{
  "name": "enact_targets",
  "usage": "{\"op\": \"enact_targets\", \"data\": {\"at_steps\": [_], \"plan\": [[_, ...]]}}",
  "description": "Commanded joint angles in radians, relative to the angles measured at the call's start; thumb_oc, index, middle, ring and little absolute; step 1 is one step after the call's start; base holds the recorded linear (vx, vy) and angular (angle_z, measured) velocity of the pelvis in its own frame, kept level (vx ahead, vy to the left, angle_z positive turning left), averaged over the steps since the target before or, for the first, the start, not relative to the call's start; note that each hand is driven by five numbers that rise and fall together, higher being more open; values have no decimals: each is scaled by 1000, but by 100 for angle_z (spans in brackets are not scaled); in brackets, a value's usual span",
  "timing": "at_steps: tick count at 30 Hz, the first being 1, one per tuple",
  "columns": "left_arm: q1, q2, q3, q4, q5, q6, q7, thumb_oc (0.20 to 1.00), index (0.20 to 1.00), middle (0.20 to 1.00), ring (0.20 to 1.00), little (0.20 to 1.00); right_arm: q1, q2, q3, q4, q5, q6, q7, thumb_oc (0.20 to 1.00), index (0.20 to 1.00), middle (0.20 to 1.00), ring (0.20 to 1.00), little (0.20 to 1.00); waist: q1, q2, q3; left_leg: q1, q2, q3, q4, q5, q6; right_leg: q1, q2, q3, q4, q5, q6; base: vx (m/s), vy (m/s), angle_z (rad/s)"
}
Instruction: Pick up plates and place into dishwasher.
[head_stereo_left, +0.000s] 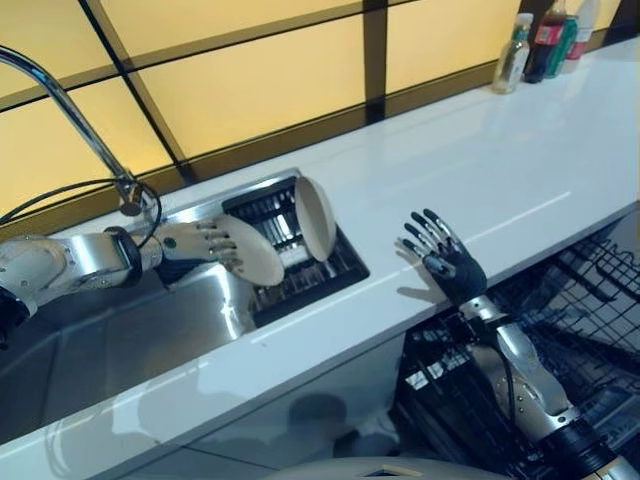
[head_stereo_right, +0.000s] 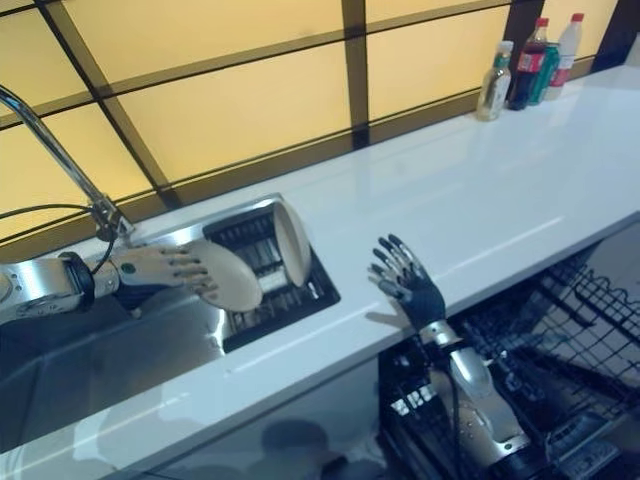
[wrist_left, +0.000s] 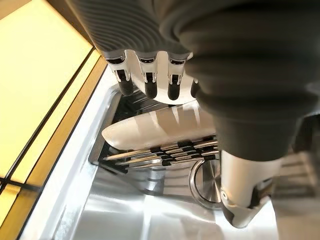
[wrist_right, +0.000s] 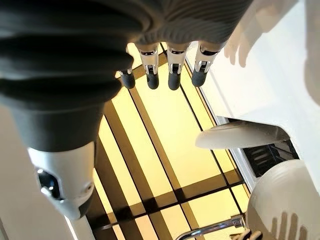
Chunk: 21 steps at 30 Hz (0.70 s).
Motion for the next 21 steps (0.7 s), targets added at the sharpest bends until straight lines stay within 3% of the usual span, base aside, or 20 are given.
{"op": "enact_targets", "data": {"at_steps": [1, 8, 17, 19, 21], "plan": [[-71, 61, 2, 18, 74, 20, 132, 1000, 1000, 1000, 1000, 1000, 6, -16, 29, -96, 33, -78, -1, 1000, 1000, 1000, 1000, 1000, -9, -45, -29, -72, -30, 33, 2, -10, 41, -3, -81, -56, -10, 24, 127, 0, 0, 0], [21, 34, 66, 58, 227, 62, 292, 1000, 1000, 1000, 1000, 1000, 18, -19, 18, -99, 43, -63, 1, 1000, 1000, 1000, 1000, 1000, -16, -44, -35, -66, -28, 42, 0, -12, 41, -4, -81, -53, -8, 25, 129, 14, -2, 0], [159, -10, 131, 107, 248, 101, 242, 1000, 1000, 1000, 1000, 1000, 2, -22, 28, -97, 43, -63, -12, 1000, 1000, 1000, 1000, 1000, -16, -43, -27, -59, -22, 43, 2, -8, 39, 3, -76, -56, -6, 16, 125, 15, -6, -9], [158, -10, 135, 109, 254, 114, 254, 1000, 1000, 1000, 1000, 1000, 5, -24, 28, -98, 46, -67, -10, 1000, 1000, 1000, 1000, 1000, -15, -44, -27, -60, -20, 43, 2, -8, 38, 4, -76, -58, -8, 15, 124, 6, -10, -11], [165, -16, 143, 118, 316, 159, 337, 1000, 1000, 1000, 1000, 1000, 9, -22, 31, -99, 44, -74, -10, 1000, 1000, 1000, 1000, 1000, -13, -46, -27, -63, -20, 41, 4, -6, 37, 3, -76, -61, -8, 16, 122, 9, -10, -8]]}}
